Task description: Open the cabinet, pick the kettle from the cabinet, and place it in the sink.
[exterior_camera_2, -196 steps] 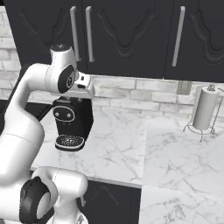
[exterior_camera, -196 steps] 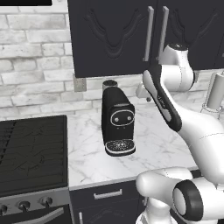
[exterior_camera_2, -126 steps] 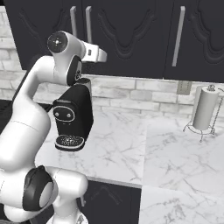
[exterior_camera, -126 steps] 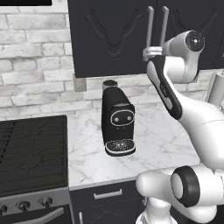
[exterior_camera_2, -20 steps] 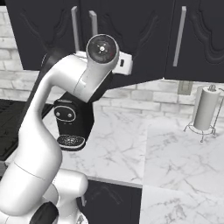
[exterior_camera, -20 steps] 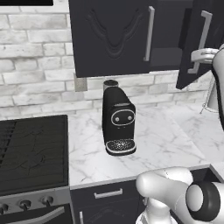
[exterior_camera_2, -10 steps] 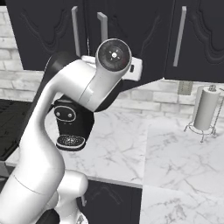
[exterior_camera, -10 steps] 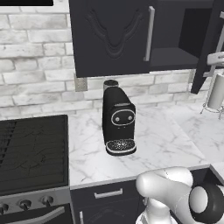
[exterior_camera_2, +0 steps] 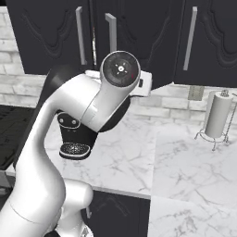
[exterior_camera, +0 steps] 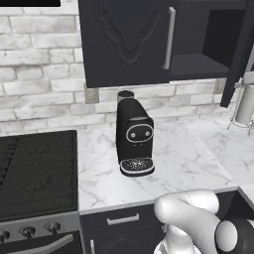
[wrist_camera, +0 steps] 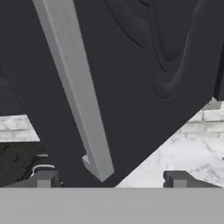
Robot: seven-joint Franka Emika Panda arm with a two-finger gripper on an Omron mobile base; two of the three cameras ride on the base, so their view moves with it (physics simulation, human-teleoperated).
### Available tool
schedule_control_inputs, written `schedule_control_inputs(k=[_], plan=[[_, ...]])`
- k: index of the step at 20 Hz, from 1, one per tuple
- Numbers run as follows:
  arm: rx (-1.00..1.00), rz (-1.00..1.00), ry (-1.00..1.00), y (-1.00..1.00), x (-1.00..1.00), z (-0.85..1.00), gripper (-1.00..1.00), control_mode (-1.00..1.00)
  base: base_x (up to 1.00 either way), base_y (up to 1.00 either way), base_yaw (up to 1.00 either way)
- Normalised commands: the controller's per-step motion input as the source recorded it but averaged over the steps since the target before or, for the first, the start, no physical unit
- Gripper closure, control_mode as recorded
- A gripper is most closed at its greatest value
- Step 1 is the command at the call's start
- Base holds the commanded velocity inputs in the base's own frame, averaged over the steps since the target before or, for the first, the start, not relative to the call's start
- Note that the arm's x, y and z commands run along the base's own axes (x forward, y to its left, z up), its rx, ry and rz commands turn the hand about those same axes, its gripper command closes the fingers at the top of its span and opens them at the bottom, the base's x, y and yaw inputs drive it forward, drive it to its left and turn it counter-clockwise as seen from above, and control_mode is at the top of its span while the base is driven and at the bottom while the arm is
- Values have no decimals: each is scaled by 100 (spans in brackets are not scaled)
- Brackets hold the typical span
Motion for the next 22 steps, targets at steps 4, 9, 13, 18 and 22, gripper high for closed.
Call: schedule_control_inputs(k=[4,9,13,18,22], plan=[[0,-4,-4,3,-41,-20,-100,-100,0,0,0],[0,-7,-7,35,-21,-3,-100,-100,0,0,0],[0,-13,-3,43,-12,0,-100,-100,0,0,0],[0,-30,-3,47,-1,1,-100,-100,0,0,0],[3,-37,0,40,6,2,-100,-100,0,0,0]])
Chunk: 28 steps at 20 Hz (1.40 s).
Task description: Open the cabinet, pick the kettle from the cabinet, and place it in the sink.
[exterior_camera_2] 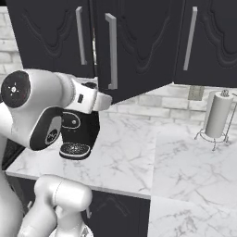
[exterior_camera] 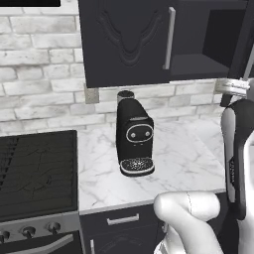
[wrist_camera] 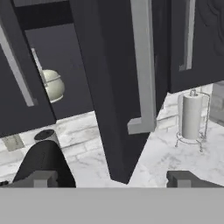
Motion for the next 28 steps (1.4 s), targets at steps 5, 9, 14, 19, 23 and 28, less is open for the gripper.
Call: schedule_control_inputs(k=[5,9,14,19,23,28], plan=[[14,-44,0,33,15,0,-100,-100,0,0,0],[20,-41,0,29,19,0,-100,-100,0,0,0],[24,-27,3,23,38,0,-100,-100,0,0,0],[26,-19,-1,12,42,0,-100,-100,0,0,0],[22,0,-21,5,36,0,-100,-100,0,0,0],[10,0,-37,2,34,-3,-100,-100,0,0,0]])
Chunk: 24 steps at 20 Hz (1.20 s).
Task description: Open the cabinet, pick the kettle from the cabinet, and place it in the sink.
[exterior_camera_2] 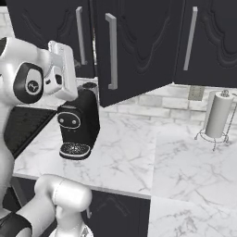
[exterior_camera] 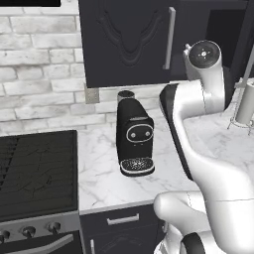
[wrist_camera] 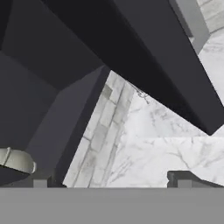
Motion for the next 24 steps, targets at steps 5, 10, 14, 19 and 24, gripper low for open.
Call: schedule_control_inputs(k=[5,10,14,19,24], plan=[[0,-14,-47,-6,32,-9,-100,-100,0,0,0],[0,-27,-37,-4,37,-8,-100,-100,0,0,0],[1,-30,-8,-6,37,0,-100,-100,0,0,0],[2,-31,0,-8,27,0,-100,-100,0,0,0],[11,-28,0,-21,8,2,-100,-100,0,0,0]])
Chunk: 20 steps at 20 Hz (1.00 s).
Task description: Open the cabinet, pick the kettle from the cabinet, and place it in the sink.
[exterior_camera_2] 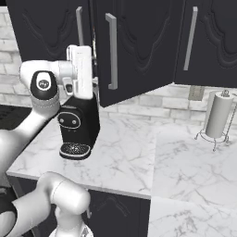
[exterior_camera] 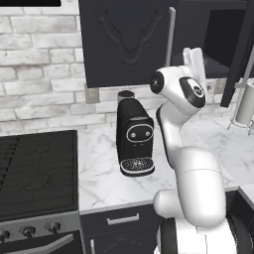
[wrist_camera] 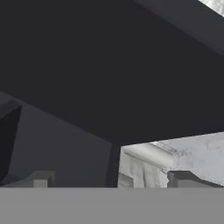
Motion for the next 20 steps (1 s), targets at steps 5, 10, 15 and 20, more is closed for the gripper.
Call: schedule_control_inputs(k=[5,10,15,20], plan=[[15,-28,0,-26,0,0,-100,-100,0,0,0],[21,-24,-2,-39,-2,-1,-100,-100,0,0,0],[22,-22,-4,-47,-11,-2,-100,-100,0,0,0],[19,-18,-4,-52,-13,-2,-100,-100,0,0,0]])
